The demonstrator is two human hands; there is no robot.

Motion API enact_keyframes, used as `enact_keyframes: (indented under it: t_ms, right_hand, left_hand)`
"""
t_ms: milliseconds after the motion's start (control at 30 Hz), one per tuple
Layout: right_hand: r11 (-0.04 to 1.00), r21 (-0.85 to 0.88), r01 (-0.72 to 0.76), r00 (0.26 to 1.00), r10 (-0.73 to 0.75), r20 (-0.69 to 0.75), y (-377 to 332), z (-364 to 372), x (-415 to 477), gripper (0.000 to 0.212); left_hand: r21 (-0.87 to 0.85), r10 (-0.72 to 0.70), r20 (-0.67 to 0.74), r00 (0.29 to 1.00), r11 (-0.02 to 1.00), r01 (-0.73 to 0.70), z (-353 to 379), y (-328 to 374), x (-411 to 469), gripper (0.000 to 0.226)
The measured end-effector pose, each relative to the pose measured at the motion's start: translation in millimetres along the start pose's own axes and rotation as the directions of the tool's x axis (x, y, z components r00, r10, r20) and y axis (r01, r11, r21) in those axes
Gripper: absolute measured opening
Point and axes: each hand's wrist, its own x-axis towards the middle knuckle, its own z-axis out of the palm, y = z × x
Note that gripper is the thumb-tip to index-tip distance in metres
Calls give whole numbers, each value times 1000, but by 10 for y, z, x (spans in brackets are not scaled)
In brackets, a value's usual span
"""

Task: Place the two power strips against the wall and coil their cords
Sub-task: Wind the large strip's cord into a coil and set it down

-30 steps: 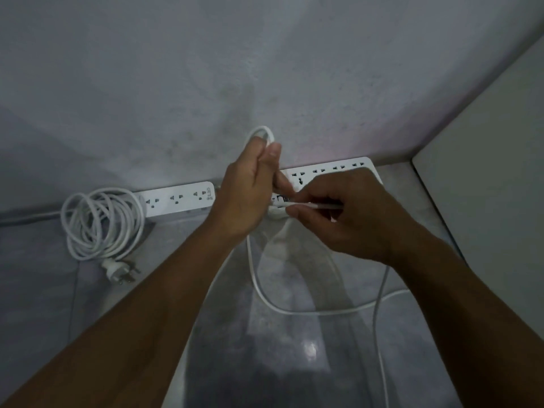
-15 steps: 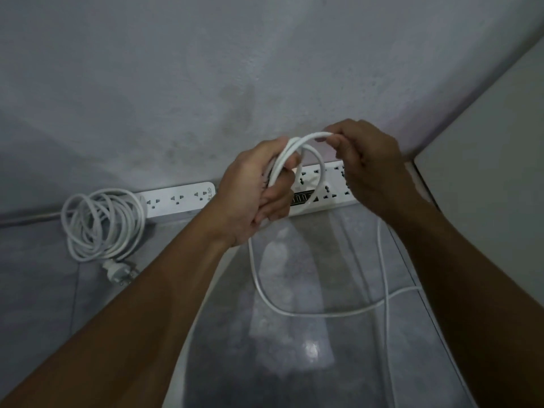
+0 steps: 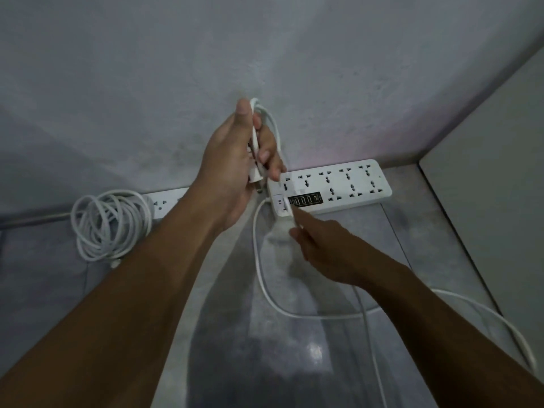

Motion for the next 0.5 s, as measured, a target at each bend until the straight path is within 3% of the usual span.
enact_keyframes:
  t_ms: [200,300,400,500]
  right_hand:
    - [982,-106,159,987,-154,54,-525,-519,-87,17]
    - [969,-162,188,976,-202,-77,-665,-794,-107,14]
    - [957,-201,209,948,-249,-201,-718,-1017,-111,26]
    - [958,-196,210,923,-260,-284,-699,-1165,-57,22]
  left_hand:
    - [365,40,15,999,930,-43,-4,-86,-95,29]
    - [519,73,34,997,851,-80,-19,-148,-129,26]
    - [679,122,67,990,722,-135,-32,-177,-177,33]
    - [685,34,94,995,723,-90,41,-186,-246,38]
